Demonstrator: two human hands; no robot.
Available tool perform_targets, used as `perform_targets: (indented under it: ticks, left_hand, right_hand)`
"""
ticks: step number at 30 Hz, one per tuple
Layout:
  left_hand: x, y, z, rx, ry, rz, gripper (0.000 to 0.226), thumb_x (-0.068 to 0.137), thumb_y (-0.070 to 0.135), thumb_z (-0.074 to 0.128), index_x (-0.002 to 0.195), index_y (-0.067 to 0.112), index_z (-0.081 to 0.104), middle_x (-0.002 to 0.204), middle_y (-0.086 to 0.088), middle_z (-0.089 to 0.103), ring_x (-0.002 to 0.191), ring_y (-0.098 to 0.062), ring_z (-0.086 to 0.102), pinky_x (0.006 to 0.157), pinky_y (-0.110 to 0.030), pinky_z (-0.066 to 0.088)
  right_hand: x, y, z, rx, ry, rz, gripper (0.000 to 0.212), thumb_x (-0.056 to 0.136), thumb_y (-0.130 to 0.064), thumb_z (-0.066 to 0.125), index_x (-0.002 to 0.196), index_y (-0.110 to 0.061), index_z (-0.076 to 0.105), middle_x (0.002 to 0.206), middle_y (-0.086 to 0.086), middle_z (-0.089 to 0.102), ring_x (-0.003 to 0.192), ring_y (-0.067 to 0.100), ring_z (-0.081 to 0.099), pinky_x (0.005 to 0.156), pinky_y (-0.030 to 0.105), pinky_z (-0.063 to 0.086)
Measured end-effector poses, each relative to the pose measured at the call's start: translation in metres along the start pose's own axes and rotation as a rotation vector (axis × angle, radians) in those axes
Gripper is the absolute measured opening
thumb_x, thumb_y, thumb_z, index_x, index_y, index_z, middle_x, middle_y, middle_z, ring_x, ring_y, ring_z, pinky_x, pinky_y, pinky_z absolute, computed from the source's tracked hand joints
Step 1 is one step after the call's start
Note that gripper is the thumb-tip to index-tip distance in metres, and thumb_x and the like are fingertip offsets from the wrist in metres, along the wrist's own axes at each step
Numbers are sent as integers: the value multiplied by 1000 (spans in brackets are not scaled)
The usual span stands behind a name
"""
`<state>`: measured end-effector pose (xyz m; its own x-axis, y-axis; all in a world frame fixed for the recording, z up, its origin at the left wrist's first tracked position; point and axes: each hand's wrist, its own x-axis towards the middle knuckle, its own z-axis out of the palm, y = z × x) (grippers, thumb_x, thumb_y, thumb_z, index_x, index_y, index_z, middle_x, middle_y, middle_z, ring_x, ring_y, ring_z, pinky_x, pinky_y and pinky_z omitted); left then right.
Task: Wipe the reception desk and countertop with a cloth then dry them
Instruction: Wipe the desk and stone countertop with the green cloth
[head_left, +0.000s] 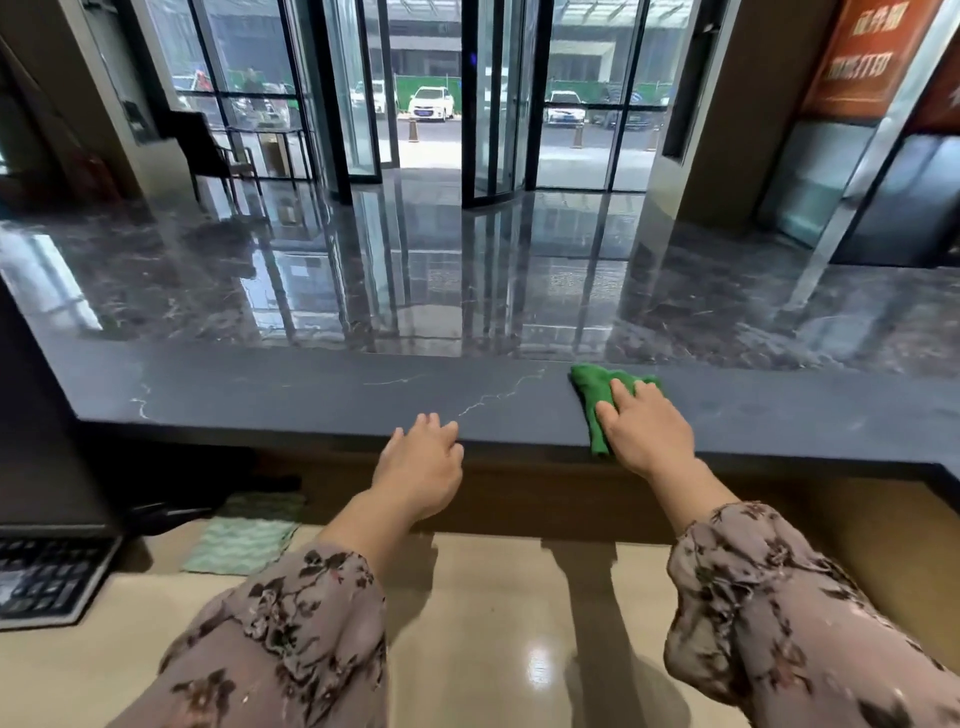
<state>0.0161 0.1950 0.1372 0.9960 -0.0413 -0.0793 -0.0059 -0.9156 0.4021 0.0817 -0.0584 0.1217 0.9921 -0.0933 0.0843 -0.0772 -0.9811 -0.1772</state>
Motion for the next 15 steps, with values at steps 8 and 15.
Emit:
perform_targets:
  ticks: [8,15]
  left_hand:
    - [16,5,-10,256,-99,8,42,102,27,28,139,16,43,144,-9,43,135,-26,37,117,-44,20]
    - [24,8,-19,258,-154,-39,40,102,27,32,139,22,46,146,-5,44,136,-25,39,117,-45,14]
  right_hand:
    - [25,-117,16,8,-140,-97,60,100,-42,23,154,-22,8,160,19,-1,147,36,1,119,46,5]
    - [51,-152,14,44,-289,-400,66,97,-56,29,154,-29,9,161,8,1,149,26,1,119,40,5]
